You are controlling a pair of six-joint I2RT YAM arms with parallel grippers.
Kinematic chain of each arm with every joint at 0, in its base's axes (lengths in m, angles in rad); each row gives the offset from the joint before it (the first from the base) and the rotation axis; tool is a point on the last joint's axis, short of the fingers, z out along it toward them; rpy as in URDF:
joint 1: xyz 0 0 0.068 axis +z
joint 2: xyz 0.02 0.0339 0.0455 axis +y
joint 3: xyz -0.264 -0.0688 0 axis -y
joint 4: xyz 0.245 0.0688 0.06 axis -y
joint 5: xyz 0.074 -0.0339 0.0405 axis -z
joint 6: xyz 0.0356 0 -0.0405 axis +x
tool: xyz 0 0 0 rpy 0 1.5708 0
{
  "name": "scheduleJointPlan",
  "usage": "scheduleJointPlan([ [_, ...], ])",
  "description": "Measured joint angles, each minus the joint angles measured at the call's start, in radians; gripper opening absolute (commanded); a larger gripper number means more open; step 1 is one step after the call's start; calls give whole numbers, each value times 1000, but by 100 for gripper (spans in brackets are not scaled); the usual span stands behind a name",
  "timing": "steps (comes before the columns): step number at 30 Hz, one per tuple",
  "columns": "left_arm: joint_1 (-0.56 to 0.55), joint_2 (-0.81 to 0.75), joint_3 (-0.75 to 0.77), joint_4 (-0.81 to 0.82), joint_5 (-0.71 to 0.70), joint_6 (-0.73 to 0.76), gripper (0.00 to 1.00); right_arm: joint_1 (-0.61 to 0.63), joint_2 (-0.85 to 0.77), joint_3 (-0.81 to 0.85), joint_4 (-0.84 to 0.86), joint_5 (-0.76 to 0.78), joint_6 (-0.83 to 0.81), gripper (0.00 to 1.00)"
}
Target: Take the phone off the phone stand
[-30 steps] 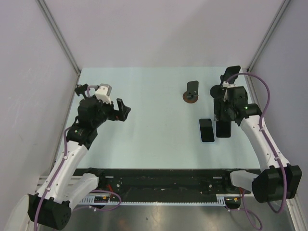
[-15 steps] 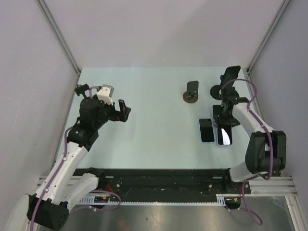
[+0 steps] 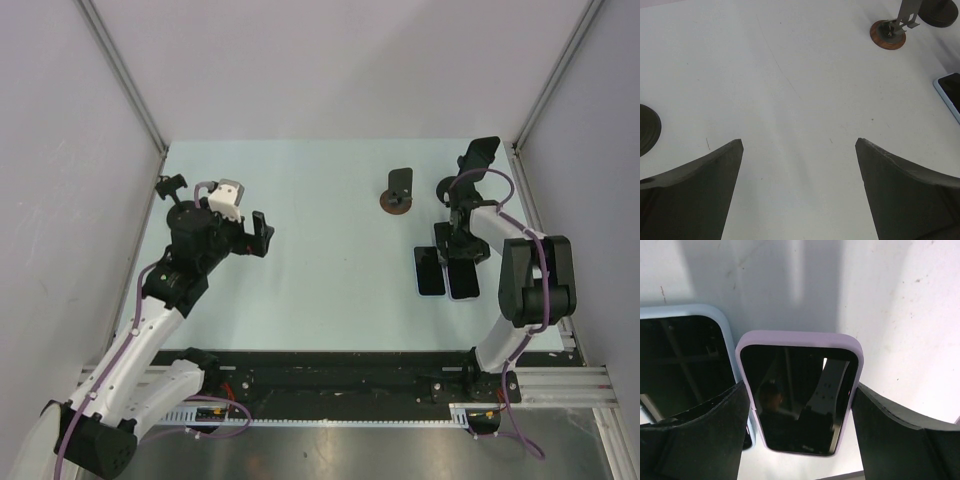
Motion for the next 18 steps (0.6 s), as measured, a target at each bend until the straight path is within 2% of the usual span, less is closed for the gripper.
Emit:
scheduleJointPlan([
  [4,-5,-2,-4,-2,-13,7,100,-2,29,4,24,-8,-42,8],
  [10,-11,-2,-4,-2,-19,8,100,-21,32,4,45,-48,-77,23],
  [15,-13,-2,-4,-2,-20,9,100,-61,32,4,74,-114,-87,26],
  [18,-13,-2,-5,-2,-20,9,100,-91,32,4,89,-152,-85,33],
])
